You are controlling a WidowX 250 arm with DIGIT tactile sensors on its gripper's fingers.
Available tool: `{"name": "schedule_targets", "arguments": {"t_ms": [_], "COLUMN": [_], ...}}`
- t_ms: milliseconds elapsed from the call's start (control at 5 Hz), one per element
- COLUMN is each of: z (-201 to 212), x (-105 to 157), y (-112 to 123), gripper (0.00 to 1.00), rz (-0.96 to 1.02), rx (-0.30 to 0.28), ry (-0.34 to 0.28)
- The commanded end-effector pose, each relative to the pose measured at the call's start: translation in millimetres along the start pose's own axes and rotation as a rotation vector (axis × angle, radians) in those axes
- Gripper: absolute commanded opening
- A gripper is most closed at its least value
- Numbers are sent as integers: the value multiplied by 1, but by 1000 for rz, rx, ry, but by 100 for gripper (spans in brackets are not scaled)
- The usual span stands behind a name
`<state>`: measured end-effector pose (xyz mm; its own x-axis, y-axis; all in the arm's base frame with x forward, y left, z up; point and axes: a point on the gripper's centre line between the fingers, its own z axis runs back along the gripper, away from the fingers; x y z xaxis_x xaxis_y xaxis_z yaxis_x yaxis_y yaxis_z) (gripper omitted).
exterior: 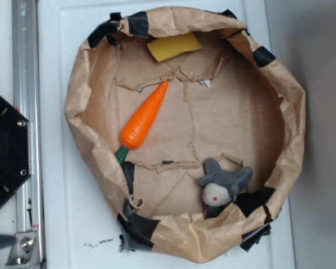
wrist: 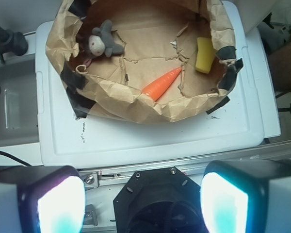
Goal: Grab the carrot.
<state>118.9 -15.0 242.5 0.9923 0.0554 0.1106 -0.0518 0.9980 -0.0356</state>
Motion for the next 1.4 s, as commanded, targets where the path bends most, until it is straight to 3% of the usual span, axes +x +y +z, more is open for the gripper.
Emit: {"name": "schedule_targets", "arguments": {"t_ms": [0,200,400,600,800,1000,1200], "z": [0,-40,-61,-106,-158,-203,-213], "x": [0,47,93,115,111,98,82], "y": [0,14,12,17,18,16,37], "gripper": [100,100,100,100,100,100,100], "rz": [0,174,315,459,489,445,412], "rx": [0,3,-57,-70,-25,61,118], "ry": [0,-1,-13,-1,86,121,171]}}
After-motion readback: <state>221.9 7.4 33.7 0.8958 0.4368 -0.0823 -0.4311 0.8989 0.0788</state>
